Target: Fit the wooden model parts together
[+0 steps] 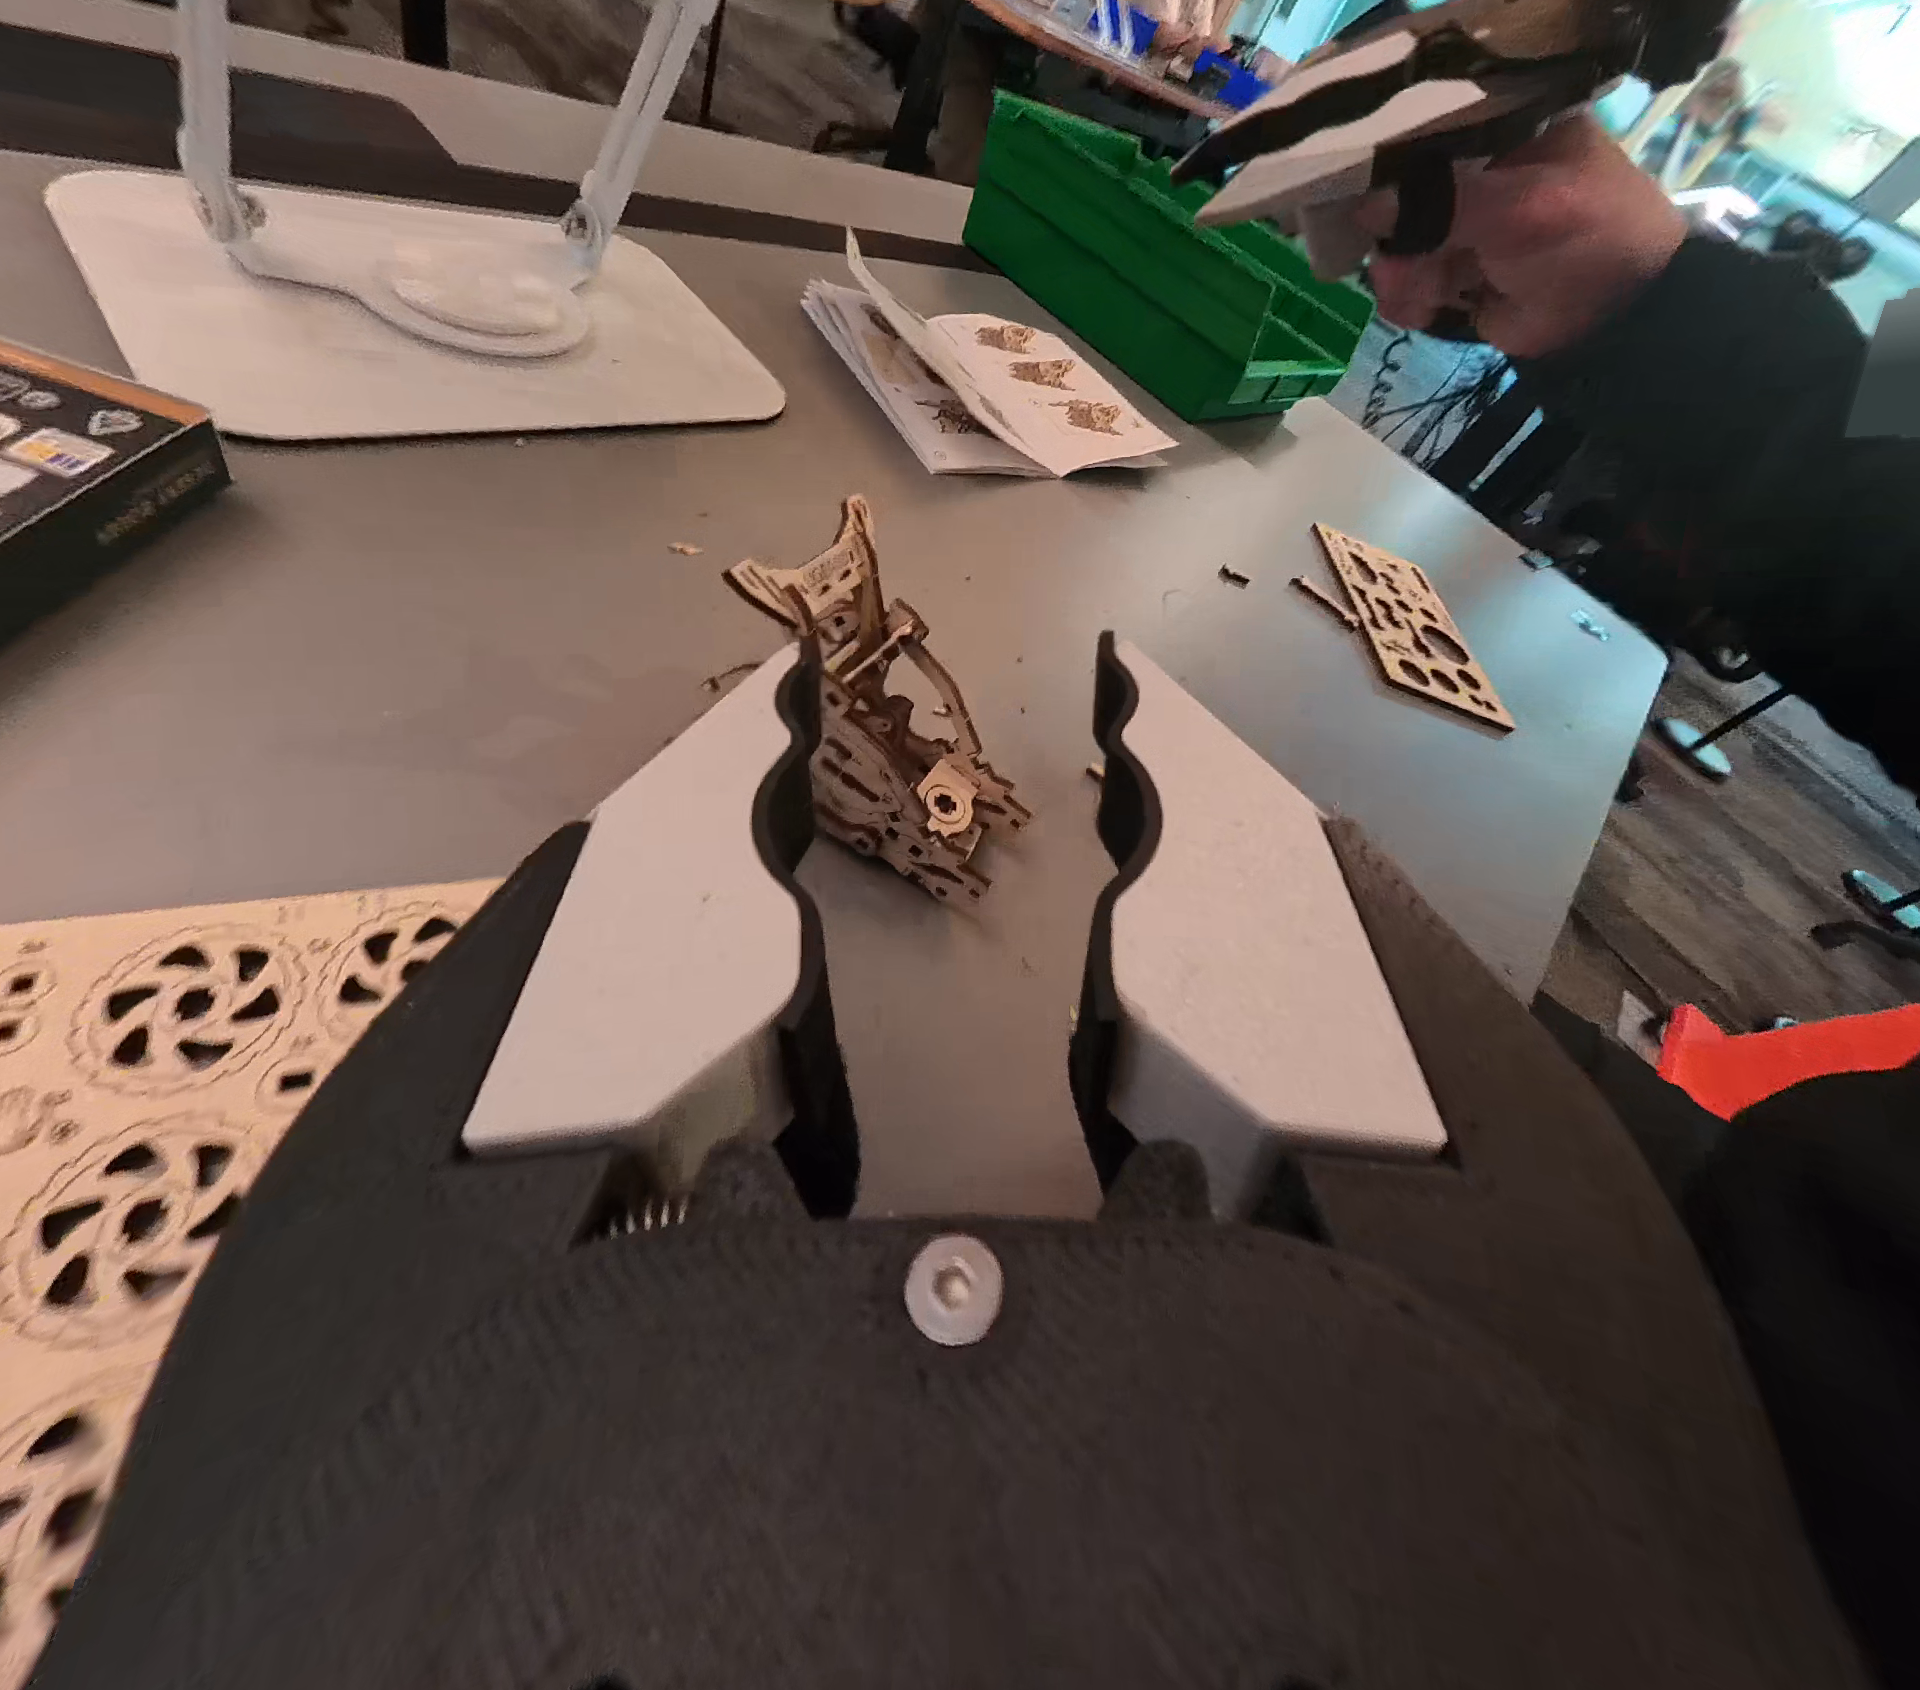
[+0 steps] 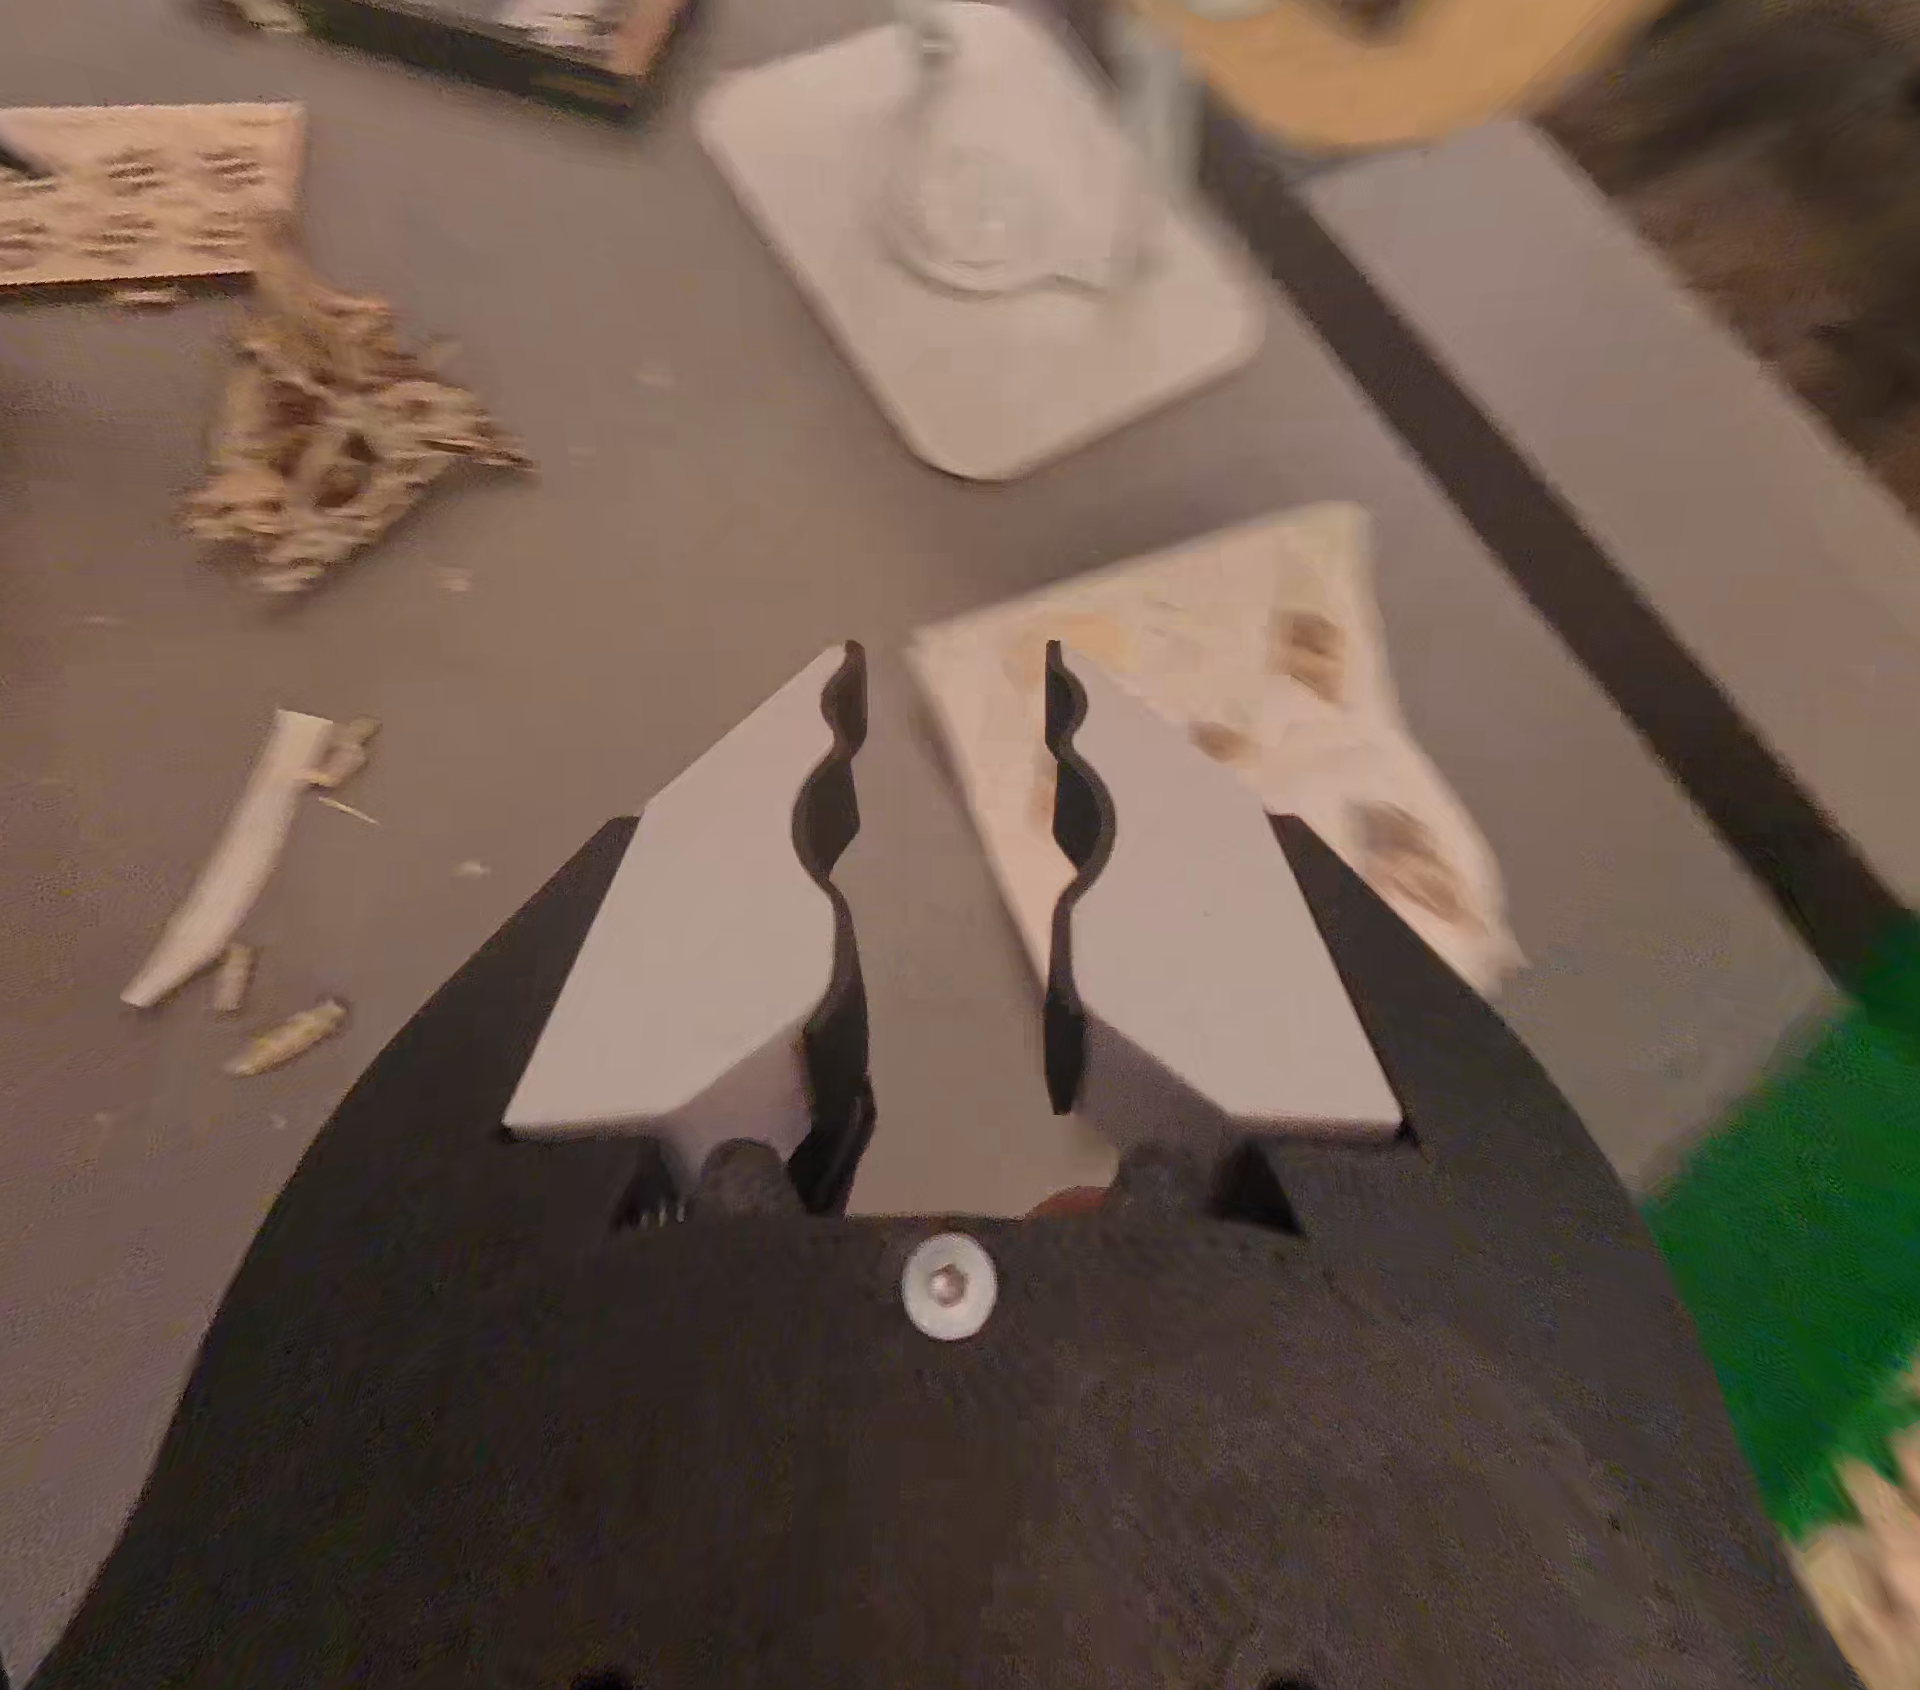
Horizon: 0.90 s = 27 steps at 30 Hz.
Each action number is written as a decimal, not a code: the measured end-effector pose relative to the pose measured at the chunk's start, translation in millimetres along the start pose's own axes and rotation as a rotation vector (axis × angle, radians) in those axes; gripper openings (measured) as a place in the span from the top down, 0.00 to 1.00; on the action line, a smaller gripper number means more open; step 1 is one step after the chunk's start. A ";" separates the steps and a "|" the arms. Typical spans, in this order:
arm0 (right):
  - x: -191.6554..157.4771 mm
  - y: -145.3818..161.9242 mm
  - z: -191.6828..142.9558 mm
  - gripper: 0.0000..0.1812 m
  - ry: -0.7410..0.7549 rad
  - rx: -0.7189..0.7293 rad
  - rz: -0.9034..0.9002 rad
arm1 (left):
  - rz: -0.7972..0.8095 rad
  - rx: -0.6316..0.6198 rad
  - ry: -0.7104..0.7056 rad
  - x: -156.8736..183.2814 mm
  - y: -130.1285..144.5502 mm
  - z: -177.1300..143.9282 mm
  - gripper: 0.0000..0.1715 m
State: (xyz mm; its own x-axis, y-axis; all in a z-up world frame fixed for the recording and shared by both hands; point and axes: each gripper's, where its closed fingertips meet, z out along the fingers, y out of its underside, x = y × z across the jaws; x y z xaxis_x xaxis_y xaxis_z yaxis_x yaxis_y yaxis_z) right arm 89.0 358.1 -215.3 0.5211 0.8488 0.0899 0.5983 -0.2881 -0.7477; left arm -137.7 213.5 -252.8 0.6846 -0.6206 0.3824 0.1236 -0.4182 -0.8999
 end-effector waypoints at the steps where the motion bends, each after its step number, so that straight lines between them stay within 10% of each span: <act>1: -26.2 -3.0 25.9 0.82 -0.064 -0.013 -0.025 | -0.010 -0.026 -0.017 -0.7 0.8 -4.7 0.71; 8: -113.3 -7.1 172.5 0.86 -0.262 -0.121 -0.182 | 0.235 -0.467 -0.300 -31.7 48.9 -63.3 0.70; 10: -118.7 -11.6 192.8 0.87 -0.306 -0.124 -0.122 | 0.215 -0.429 -0.293 -32.3 41.3 -72.9 0.71; 27: -97.4 -13.2 199.6 1.00 -0.226 -0.112 -0.095 | 0.090 -0.283 -0.153 -18.7 20.4 -61.0 0.70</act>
State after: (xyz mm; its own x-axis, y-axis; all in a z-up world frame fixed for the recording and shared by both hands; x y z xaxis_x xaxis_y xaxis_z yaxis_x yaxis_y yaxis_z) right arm -91.2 367.7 -345.5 0.3178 0.9482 -0.0023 0.7081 -0.2389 -0.6645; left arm -191.8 176.1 -265.5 0.7863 -0.5655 0.2489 -0.1322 -0.5475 -0.8263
